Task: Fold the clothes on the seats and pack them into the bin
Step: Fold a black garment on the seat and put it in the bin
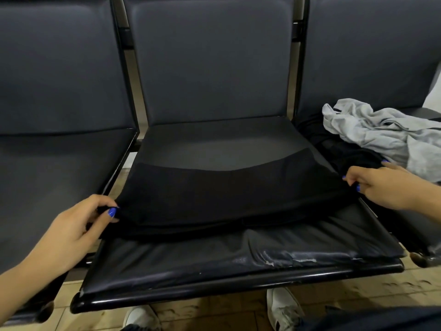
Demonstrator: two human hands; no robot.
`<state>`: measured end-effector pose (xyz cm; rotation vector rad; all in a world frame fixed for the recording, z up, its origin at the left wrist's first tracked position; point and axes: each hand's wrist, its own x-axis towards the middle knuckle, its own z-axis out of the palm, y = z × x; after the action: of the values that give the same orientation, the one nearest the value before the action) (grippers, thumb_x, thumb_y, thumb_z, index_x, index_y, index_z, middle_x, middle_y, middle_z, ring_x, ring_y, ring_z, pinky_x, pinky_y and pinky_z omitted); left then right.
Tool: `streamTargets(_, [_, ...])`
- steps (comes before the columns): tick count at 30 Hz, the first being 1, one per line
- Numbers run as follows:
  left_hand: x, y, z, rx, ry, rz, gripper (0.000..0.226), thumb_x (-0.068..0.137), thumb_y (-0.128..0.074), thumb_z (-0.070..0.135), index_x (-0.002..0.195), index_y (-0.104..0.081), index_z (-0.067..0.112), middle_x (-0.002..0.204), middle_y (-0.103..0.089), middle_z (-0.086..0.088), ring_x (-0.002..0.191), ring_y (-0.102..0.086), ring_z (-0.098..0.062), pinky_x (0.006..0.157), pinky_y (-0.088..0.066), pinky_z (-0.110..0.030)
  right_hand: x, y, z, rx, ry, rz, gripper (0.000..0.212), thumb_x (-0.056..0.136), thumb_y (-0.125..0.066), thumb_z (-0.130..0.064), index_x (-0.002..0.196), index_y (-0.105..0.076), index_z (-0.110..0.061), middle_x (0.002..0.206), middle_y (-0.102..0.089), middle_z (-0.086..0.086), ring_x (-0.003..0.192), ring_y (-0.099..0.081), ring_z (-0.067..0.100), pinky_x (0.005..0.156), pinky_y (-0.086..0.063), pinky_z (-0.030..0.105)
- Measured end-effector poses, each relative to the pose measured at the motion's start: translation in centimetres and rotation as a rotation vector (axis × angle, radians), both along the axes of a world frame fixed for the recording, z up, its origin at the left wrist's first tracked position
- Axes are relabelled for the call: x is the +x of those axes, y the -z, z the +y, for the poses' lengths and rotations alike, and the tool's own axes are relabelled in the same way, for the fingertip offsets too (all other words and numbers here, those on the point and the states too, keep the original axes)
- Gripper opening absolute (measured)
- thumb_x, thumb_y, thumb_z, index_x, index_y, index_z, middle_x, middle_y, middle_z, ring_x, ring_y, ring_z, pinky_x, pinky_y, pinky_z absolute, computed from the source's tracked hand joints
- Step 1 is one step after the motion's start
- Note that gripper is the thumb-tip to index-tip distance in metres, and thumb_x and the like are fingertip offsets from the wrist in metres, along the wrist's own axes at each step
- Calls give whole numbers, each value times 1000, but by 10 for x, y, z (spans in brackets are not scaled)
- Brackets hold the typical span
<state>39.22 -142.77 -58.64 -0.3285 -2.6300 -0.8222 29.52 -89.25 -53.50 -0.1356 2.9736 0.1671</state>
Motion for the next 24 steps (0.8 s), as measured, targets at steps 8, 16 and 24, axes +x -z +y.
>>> streamTargets(8, [-7, 2, -3, -157, 87, -64, 54, 75, -73, 3, 109, -52, 40, 113, -51, 28, 105, -51, 11, 87, -38, 0, 0, 16, 6, -108, 17, 103, 21, 93, -46, -9, 100, -41, -28, 86, -66, 6, 97, -61, 26, 100, -28, 34])
streamTargets(16, [-9, 3, -8, -160, 121, -19, 68, 73, -72, -8, 99, -60, 53, 106, -57, 25, 96, -57, 5, 84, -40, -4, 1, 2, 23, -420, -23, 14, 51, 83, -64, 1, 81, -56, -49, 83, -68, -16, 83, -63, 8, 84, -45, 29])
streamTargets(24, [-5, -17, 5, -66, 107, 21, 26, 75, -40, 30, 85, -61, 41, 95, -57, 8, 67, -50, 1, 62, -36, -10, 1, -1, 4, -561, 75, 209, 21, 88, -64, -16, 92, -58, -36, 89, -67, 0, 80, -62, 21, 80, -44, 35])
